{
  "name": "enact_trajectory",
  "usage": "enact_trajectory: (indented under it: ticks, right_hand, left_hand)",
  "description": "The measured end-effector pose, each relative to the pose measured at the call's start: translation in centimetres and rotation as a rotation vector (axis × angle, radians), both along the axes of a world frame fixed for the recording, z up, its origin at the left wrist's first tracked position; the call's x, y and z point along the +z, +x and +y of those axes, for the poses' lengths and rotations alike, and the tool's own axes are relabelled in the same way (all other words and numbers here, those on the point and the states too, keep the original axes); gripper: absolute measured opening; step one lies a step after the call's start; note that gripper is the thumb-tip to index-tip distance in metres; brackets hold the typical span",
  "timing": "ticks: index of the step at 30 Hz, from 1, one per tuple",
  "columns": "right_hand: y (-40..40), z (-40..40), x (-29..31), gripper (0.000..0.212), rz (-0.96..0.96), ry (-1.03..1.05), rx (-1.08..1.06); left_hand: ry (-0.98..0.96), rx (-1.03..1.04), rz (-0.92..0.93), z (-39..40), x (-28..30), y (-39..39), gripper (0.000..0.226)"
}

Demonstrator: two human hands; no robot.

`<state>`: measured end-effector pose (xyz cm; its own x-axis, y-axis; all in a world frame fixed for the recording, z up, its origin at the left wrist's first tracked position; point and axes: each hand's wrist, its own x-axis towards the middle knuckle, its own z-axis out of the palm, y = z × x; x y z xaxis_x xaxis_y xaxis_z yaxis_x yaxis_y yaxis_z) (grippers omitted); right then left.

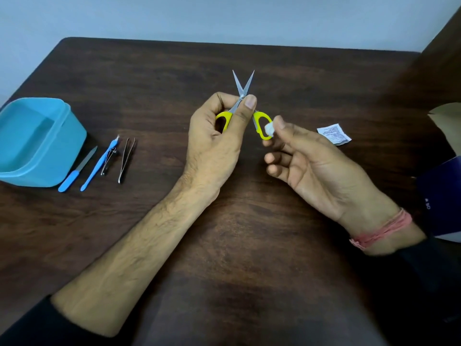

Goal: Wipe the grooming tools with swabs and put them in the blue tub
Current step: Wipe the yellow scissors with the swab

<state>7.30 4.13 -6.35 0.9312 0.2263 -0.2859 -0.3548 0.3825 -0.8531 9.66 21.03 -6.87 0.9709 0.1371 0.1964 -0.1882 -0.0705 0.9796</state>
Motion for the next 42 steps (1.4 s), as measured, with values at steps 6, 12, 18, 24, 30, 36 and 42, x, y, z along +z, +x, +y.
enact_trajectory:
  ticks: [6,12,18,24,30,36,42]
  right_hand:
    - [-0.2,0.2,-1.2,0.014,-0.268,-0.269,-0.166]
    - [-0.5,0.1,-1.9,0.005,-0.517,-0.584,-0.38]
    - [-0.9,0.0,-1.9,0.011,-0.855,-0.958,-0.567]
    - [-0.9,0.3,-2.1,0.003,-1.006,-1.1,-0.435]
    - [-0.5,0.3,-1.9,0.003,-0.892,-0.829,-0.408]
    - [-0.1,-0.1,-1.6,0.007,-0.781,-0.602,-0.385]
    - [0.3,-0.9,-1.7,0.009,-0.71,-0.57,-0.49]
  left_hand:
    - [0.031,-0.01,-0.048,-0.3,0.2,-0.2,0.026]
    - [-0.005,-0.004,-0.037,-0.6,0.1,-0.4,0.028]
    - [-0.054,-0.006,-0.017,-1.1,0.1,-0.8,0.033]
    - [-0.085,-0.086,0.015,-1.1,-0.3,-0.8,0.034]
    - [-0.035,-0.152,-0.023,-1.2,-0.5,-0.8,0.031]
    - [-0.032,-0.229,0.059,-0.6,-0.9,0.0,0.025]
    - [0.021,-0.303,0.101,-0.2,-1.3,0.4,0.02]
